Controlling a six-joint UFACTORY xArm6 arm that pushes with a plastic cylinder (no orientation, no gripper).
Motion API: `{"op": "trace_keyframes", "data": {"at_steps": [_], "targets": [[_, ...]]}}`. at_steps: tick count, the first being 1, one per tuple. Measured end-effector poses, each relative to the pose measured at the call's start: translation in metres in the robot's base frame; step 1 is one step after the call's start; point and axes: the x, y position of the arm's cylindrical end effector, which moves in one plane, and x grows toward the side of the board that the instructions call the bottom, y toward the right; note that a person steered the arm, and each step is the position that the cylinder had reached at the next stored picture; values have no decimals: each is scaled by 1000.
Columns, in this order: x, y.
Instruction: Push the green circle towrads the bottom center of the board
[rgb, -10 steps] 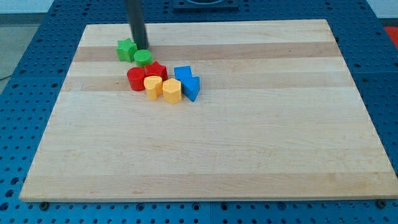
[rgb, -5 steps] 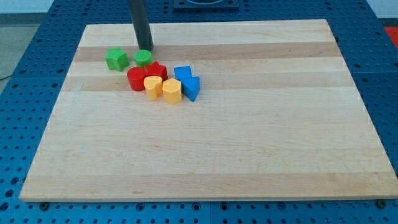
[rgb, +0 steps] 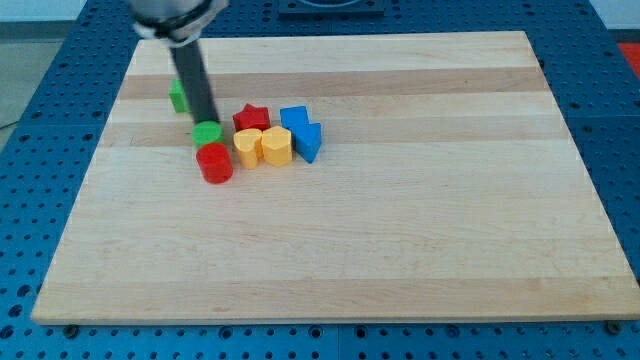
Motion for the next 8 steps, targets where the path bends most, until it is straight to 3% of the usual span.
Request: {"op": "trace_keyframes", "data": {"at_steps": [1,2,3,4,6,8], "targets": [[39,-26],[32,-26],[-11,-11],[-6,19],[104,-4],[114,-59]]}}
